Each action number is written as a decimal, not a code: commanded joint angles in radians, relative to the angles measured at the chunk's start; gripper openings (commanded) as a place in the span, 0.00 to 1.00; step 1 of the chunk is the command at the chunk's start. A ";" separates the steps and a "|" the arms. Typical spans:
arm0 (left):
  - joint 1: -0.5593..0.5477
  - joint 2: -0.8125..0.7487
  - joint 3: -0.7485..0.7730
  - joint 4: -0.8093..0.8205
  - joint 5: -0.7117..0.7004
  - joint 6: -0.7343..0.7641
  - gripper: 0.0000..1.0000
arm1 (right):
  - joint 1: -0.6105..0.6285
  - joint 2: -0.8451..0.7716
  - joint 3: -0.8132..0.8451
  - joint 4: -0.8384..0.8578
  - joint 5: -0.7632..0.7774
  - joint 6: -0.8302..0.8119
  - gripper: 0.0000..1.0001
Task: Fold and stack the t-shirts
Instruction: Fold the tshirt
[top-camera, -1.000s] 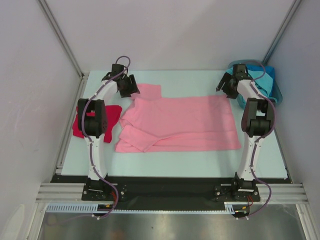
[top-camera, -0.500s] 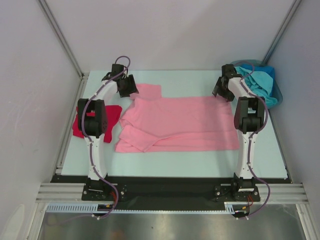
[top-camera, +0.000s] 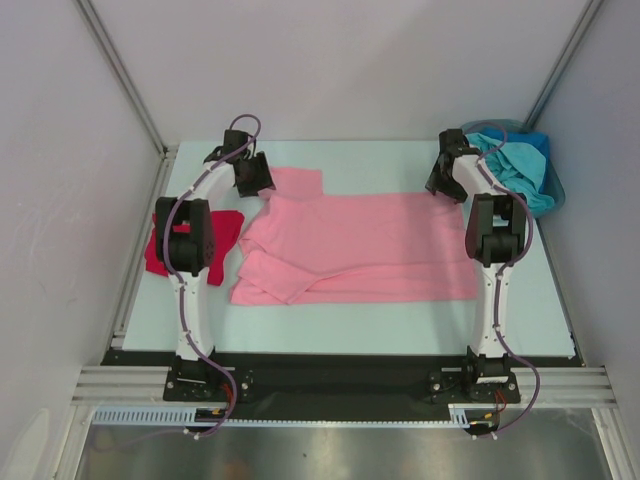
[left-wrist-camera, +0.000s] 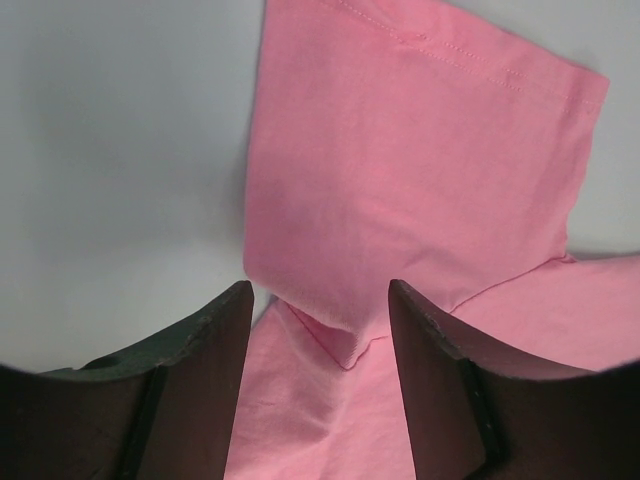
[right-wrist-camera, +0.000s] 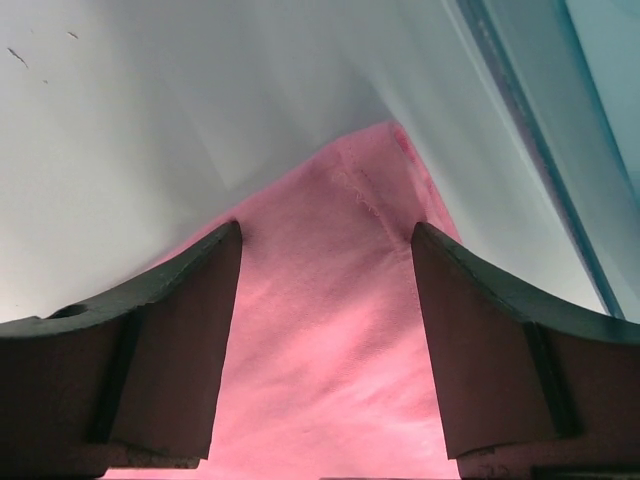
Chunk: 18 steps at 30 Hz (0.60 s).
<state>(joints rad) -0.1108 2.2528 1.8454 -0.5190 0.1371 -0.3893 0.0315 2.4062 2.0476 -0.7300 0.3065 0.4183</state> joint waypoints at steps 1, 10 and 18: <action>0.003 -0.009 -0.006 0.010 -0.014 0.017 0.62 | -0.035 -0.002 -0.063 0.006 0.057 -0.007 0.73; 0.003 -0.016 -0.020 0.013 -0.027 0.012 0.61 | 0.005 0.016 -0.043 -0.023 0.089 -0.029 0.71; 0.003 -0.025 -0.023 0.014 -0.022 0.010 0.61 | 0.016 -0.004 -0.066 0.000 0.065 -0.013 0.48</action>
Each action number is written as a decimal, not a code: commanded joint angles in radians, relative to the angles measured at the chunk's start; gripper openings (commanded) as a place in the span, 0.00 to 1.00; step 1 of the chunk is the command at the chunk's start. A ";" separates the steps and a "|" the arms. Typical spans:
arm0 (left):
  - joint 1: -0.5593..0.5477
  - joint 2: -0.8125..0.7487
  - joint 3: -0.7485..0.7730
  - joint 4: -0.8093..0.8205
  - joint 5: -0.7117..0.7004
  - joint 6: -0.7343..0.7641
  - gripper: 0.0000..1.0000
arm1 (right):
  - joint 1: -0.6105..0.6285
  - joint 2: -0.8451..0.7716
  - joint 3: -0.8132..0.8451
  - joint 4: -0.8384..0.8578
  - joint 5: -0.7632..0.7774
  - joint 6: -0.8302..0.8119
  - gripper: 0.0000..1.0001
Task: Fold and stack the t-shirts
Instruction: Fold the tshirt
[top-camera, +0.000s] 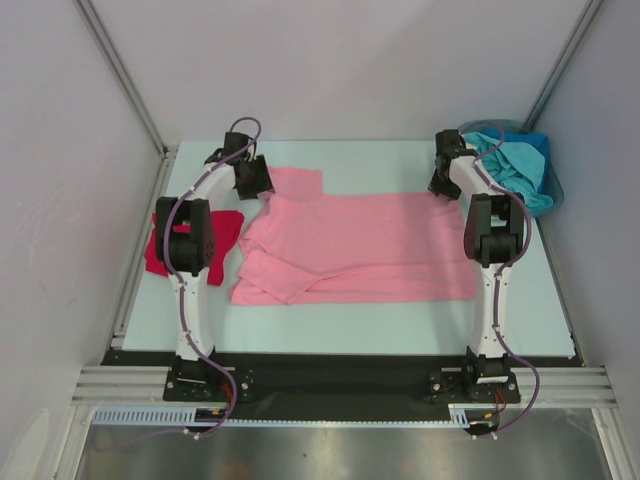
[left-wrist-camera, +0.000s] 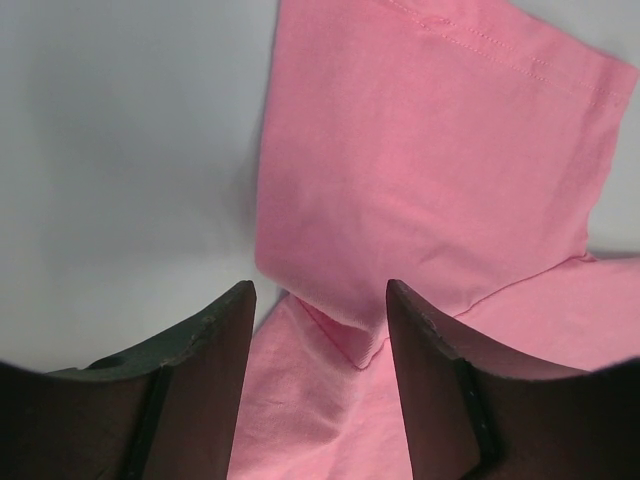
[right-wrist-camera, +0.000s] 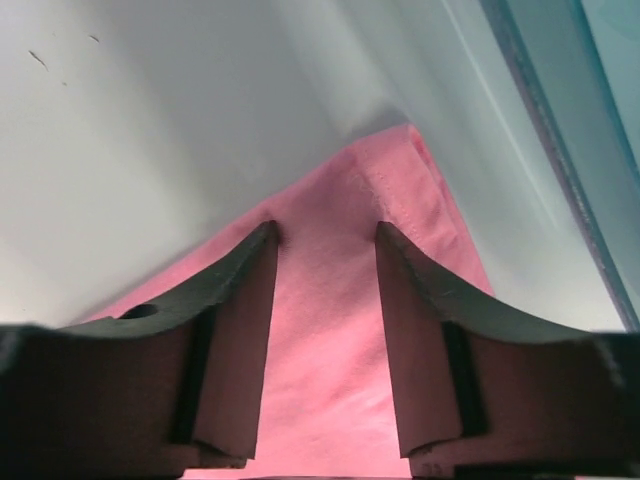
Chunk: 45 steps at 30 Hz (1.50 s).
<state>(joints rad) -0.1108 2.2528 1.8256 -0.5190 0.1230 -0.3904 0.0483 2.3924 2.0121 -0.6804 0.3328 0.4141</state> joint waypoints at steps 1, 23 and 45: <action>0.003 -0.025 -0.005 0.016 -0.008 0.012 0.61 | -0.002 0.008 -0.032 -0.050 0.038 -0.006 0.47; 0.003 -0.076 -0.026 0.025 -0.031 0.010 0.59 | 0.002 0.028 -0.004 -0.137 0.106 0.006 0.72; 0.011 -0.163 -0.061 0.024 -0.048 0.004 0.57 | -0.031 -0.127 -0.262 0.136 -0.284 0.078 0.44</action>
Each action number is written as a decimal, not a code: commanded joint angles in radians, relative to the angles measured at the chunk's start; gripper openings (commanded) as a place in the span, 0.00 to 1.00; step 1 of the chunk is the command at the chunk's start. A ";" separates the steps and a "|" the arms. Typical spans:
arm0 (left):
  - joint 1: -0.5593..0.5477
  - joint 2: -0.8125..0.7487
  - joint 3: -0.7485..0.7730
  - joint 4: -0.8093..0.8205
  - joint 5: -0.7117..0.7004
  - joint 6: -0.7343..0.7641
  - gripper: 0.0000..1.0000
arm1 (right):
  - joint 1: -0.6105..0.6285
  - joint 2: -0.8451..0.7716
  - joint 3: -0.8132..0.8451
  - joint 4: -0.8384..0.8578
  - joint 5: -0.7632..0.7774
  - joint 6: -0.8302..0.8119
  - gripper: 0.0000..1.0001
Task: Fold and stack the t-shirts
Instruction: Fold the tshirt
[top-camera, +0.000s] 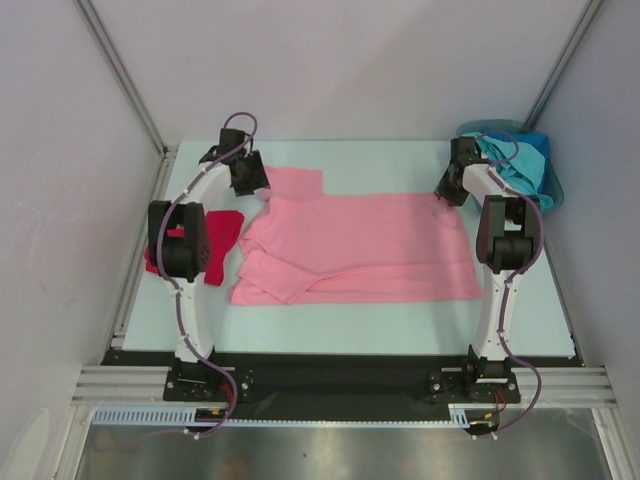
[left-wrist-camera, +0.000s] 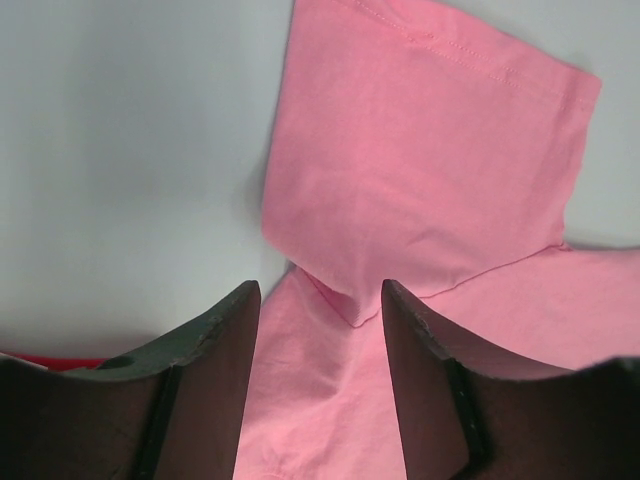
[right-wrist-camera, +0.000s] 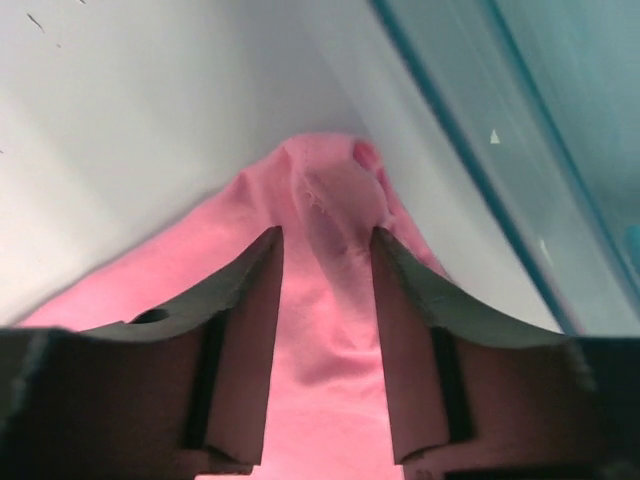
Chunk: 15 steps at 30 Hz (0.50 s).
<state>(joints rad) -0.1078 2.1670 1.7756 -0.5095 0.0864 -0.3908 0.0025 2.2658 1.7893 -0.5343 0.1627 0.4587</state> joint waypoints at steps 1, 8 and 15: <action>0.008 -0.081 -0.013 0.014 -0.010 0.004 0.57 | 0.014 -0.003 -0.039 -0.013 -0.108 0.032 0.41; 0.008 -0.095 -0.030 0.014 -0.017 0.003 0.57 | 0.033 -0.025 -0.034 -0.036 -0.006 0.002 0.20; 0.007 -0.070 -0.036 -0.006 -0.083 -0.003 0.56 | 0.044 -0.035 -0.048 -0.029 0.050 -0.006 0.18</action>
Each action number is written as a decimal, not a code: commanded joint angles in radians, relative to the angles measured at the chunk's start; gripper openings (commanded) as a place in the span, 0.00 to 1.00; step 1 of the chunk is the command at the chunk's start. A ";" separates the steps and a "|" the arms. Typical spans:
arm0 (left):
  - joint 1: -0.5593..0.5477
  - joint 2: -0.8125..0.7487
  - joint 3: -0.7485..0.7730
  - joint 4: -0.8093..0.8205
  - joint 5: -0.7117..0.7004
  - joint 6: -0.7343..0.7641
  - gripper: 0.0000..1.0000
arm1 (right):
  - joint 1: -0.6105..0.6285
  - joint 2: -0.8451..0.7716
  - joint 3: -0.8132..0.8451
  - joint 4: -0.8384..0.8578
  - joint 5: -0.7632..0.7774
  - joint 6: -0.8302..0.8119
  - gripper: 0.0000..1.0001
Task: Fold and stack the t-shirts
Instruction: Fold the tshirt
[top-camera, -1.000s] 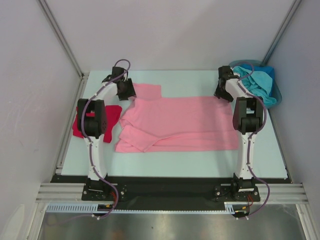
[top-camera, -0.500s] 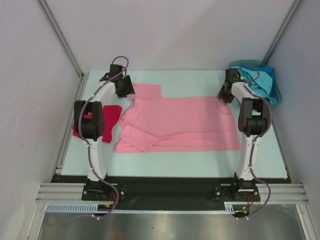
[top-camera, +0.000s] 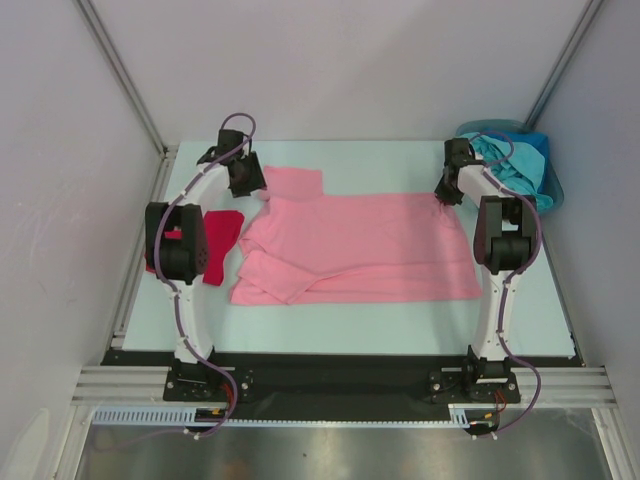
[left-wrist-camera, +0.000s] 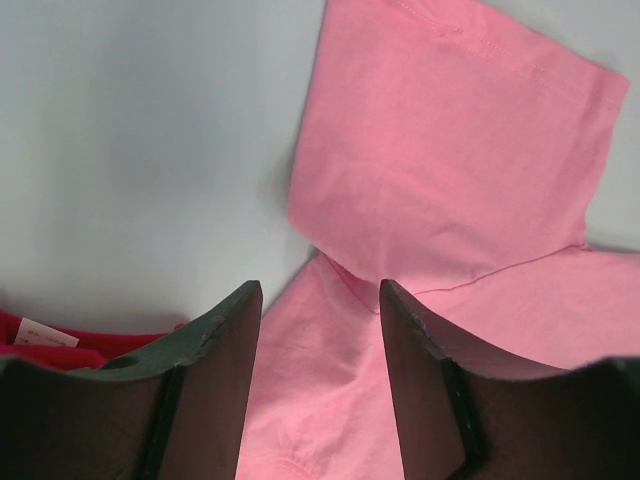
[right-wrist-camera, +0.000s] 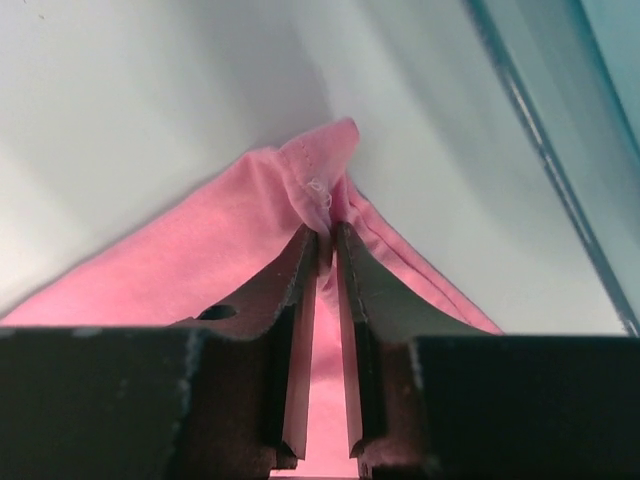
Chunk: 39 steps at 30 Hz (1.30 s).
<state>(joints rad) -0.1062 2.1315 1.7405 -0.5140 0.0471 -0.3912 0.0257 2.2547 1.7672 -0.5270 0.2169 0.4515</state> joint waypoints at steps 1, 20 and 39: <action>0.007 -0.025 0.007 -0.006 -0.044 -0.005 0.56 | 0.019 -0.026 -0.029 -0.034 -0.001 0.001 0.17; 0.000 0.182 0.174 -0.043 0.010 -0.074 0.58 | 0.017 -0.034 -0.046 -0.011 -0.005 0.007 0.14; 0.002 0.199 0.232 0.000 -0.044 -0.043 0.58 | 0.020 -0.044 -0.063 -0.004 -0.001 0.004 0.12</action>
<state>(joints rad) -0.1051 2.3360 1.9118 -0.5396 0.0425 -0.4507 0.0307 2.2349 1.7279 -0.4938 0.2310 0.4519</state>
